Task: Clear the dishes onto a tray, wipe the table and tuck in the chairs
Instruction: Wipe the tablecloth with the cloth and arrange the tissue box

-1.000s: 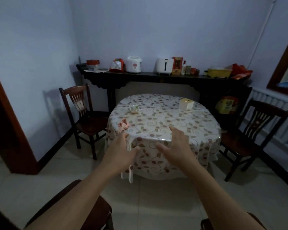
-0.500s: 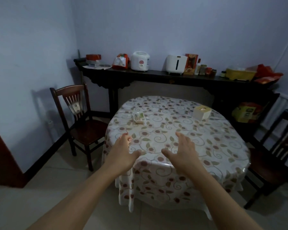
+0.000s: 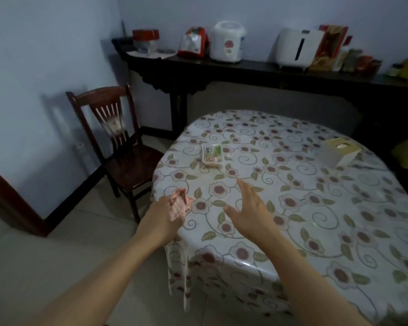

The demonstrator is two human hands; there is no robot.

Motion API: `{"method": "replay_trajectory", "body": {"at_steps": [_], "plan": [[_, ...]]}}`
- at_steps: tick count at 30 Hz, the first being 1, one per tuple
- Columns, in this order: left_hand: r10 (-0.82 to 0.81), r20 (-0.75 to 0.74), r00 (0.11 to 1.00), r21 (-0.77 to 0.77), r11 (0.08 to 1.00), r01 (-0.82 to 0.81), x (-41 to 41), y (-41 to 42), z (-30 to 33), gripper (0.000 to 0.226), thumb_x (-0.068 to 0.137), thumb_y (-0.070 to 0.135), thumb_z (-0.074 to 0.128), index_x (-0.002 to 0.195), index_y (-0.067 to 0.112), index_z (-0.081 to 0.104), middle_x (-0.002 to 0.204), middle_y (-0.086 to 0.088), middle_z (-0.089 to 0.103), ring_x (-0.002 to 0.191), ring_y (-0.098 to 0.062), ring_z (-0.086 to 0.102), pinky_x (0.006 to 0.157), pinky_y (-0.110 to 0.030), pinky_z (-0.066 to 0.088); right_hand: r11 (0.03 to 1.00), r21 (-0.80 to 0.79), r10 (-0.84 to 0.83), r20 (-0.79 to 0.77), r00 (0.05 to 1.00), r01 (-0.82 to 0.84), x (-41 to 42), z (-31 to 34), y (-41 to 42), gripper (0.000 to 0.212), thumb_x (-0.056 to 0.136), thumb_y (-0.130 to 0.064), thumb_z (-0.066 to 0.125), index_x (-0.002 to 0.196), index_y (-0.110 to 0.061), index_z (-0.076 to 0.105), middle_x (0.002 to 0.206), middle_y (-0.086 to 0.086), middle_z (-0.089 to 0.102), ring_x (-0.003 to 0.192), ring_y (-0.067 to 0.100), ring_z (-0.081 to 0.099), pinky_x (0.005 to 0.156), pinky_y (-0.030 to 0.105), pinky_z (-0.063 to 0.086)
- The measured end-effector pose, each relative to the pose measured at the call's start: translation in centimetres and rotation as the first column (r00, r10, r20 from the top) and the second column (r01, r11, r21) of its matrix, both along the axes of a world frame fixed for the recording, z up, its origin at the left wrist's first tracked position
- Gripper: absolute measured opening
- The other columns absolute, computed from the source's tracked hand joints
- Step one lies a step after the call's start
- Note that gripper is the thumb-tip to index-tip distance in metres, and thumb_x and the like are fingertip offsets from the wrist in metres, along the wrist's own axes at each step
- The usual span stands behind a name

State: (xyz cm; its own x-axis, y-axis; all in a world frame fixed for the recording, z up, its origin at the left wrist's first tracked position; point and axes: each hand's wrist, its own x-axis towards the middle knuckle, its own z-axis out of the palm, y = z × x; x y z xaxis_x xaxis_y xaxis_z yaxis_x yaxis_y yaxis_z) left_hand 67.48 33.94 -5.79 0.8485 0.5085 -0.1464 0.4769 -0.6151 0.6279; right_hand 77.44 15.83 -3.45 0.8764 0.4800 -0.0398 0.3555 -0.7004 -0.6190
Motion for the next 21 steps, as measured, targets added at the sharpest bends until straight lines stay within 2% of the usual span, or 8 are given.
{"method": "replay_trajectory", "body": {"at_steps": [5,11,15,18,21], "plan": [[0.038,-0.125,0.991,-0.015,0.999,-0.04,6.0,4.2,-4.9,0.059,0.086,0.031,0.057,0.137,0.013,0.033,0.136,-0.01,0.044,0.123,-0.027,0.045,0.096,-0.035,0.042,0.998,-0.054,0.029,-0.072,0.997,-0.033,5.3,-4.0,4.0,0.073,0.093,-0.031,0.052,0.151,-0.02,0.009,0.158,0.001,0.015,0.144,0.019,0.016,0.114,0.032,0.019],[-0.051,-0.187,0.981,-0.061,0.997,0.041,12.7,8.5,-11.6,0.064,0.087,0.021,0.051,0.145,0.024,0.024,0.141,-0.011,0.039,0.126,-0.028,0.042,0.104,-0.04,0.039,0.993,-0.114,-0.016,-0.159,0.987,-0.003,9.4,-9.2,8.4,0.075,0.092,-0.032,0.054,0.151,-0.017,0.01,0.158,0.003,0.018,0.144,0.02,0.018,0.114,0.03,0.019],[-0.078,-0.218,0.973,-0.007,0.997,0.078,16.1,10.4,-15.4,0.058,0.087,0.016,0.046,0.14,0.03,0.027,0.131,-0.009,0.041,0.118,-0.028,0.044,0.097,-0.041,0.042,0.993,-0.11,-0.054,-0.211,0.976,0.032,11.5,-11.9,10.0,0.074,0.091,-0.032,0.055,0.151,-0.018,0.013,0.156,0.002,0.022,0.142,0.019,0.022,0.112,0.029,0.023],[-0.035,-0.268,0.963,0.043,0.998,0.048,18.0,10.9,-17.1,0.062,0.088,0.013,0.045,0.143,0.029,0.022,0.133,-0.012,0.039,0.117,-0.029,0.048,0.095,-0.042,0.043,0.992,-0.11,-0.08,-0.234,0.969,0.055,12.7,-13.1,10.3,0.072,0.091,-0.03,0.055,0.15,-0.018,0.015,0.154,0.003,0.025,0.141,0.02,0.024,0.111,0.029,0.025],[-0.016,-0.329,0.944,0.068,0.997,0.041,19.0,10.9,-18.6,0.067,0.089,0.009,0.047,0.147,0.026,0.017,0.135,-0.017,0.038,0.115,-0.031,0.052,0.092,-0.036,0.043,0.991,-0.114,-0.094,-0.264,0.96,0.066,13.7,-14.1,10.2,0.072,0.091,-0.026,0.055,0.149,-0.016,0.015,0.154,0.004,0.026,0.141,0.021,0.024,0.111,0.031,0.026]]}}
